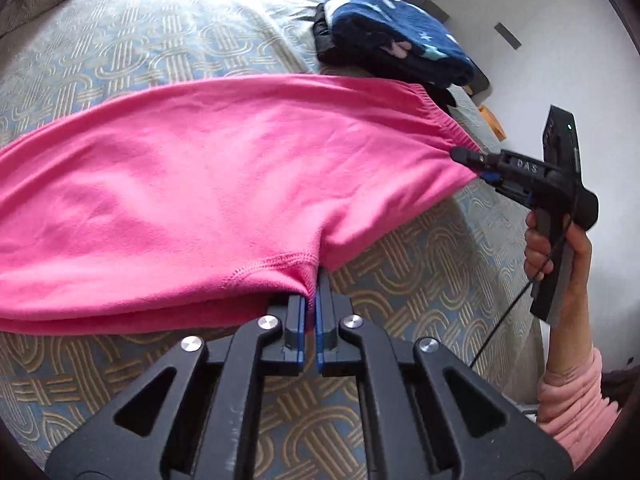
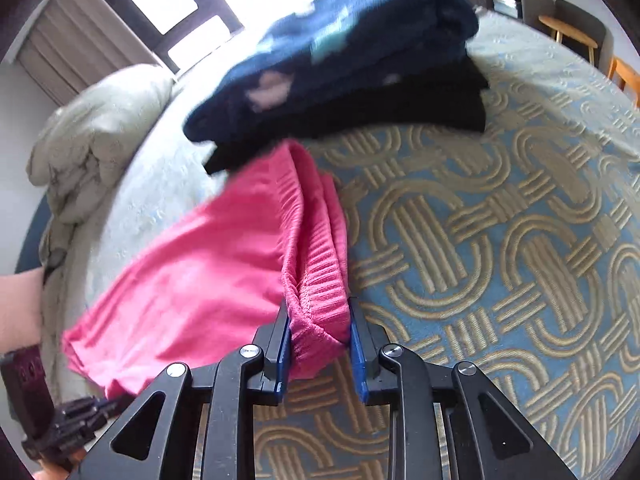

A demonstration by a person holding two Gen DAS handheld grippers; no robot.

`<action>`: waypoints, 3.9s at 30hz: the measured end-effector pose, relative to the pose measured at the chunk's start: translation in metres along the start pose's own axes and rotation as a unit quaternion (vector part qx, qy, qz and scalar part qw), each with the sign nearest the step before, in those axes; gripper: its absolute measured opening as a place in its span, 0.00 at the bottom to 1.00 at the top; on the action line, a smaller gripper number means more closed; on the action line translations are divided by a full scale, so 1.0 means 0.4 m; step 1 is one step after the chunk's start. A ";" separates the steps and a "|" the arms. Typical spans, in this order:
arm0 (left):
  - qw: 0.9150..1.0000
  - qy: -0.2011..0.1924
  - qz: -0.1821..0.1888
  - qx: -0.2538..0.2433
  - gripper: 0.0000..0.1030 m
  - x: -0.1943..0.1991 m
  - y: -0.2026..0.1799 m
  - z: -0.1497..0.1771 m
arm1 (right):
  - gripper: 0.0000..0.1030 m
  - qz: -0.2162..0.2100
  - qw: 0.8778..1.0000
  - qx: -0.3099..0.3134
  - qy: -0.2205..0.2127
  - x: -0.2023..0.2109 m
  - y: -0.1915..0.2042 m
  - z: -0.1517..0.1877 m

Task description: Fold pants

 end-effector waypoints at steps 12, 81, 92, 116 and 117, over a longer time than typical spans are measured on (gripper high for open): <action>0.987 0.082 0.020 -0.138 0.05 -0.044 -0.166 0.176 | 0.27 0.012 0.999 -0.031 0.013 0.143 -0.124 0.220; 0.928 -0.174 -0.093 0.318 0.34 0.425 0.867 0.406 | 0.72 0.130 0.950 0.284 -0.020 -0.011 0.818 0.373; 0.915 -0.175 -0.057 0.359 0.49 0.368 0.962 0.361 | 0.77 0.068 0.905 0.415 -0.057 -0.076 1.234 0.218; 0.904 -0.246 -0.127 0.326 0.04 0.503 1.013 0.435 | 0.01 -0.015 0.858 0.495 0.134 -0.624 1.500 0.200; 0.903 -0.228 -0.137 0.337 0.04 0.486 1.028 0.450 | 0.02 0.006 0.863 0.490 0.124 -0.631 1.501 0.188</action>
Point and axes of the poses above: each gripper's, at about its wrist camera, not at the fingertips, and x roughly against the way its jaws point, y to its left, z to its underside, the point moved 1 cm from there along -x, roughly the way its jaws point, and after that the axes turned 15 degrees about y, right-handed, at the moved point
